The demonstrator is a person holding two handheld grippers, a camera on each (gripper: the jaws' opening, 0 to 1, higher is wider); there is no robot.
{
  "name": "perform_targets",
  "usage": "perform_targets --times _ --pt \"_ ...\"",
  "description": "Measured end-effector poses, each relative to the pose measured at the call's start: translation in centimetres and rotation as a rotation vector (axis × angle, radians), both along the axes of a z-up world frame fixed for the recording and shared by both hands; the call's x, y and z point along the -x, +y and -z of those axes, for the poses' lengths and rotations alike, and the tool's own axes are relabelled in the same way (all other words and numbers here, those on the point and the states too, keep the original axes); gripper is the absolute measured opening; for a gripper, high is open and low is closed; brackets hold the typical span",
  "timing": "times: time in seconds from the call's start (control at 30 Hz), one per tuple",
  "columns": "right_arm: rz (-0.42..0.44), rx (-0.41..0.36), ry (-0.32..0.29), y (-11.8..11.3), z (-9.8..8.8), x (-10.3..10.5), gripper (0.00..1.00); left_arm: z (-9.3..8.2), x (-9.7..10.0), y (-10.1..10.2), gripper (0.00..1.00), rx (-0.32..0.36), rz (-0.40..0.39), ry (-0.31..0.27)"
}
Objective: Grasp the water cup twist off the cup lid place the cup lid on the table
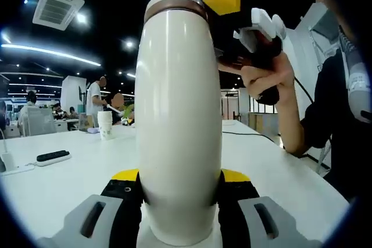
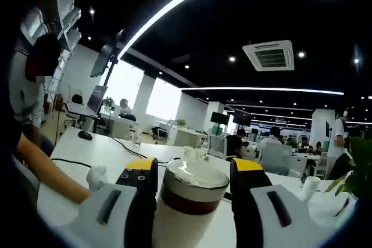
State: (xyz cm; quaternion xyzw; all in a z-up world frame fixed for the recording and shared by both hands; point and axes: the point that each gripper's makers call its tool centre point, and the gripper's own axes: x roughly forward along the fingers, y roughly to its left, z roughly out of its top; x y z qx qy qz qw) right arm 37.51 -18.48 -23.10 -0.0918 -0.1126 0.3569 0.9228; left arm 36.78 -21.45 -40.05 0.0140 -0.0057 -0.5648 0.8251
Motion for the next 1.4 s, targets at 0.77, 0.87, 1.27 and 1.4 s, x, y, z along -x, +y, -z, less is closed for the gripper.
perform_targets --times 0.77,0.87,1.27,1.4 --pt "-0.694 0.029 0.046 1.3 0.6 1.1 0.49 0.0 0.4 -0.3 0.52 -0.001 0.005 0.002" --pt "-0.69 0.02 0.049 1.3 0.6 1.2 0.49 0.0 0.5 -0.4 0.52 0.001 0.007 0.002" --pt "-0.178 -0.109 -0.009 -0.5 1.4 1.4 0.61 0.1 0.4 -0.4 0.51 -0.001 0.008 0.004" --pt "-0.072 -0.199 0.027 -0.8 0.6 2.4 0.61 0.1 0.1 -0.3 0.51 -0.003 0.007 0.003"
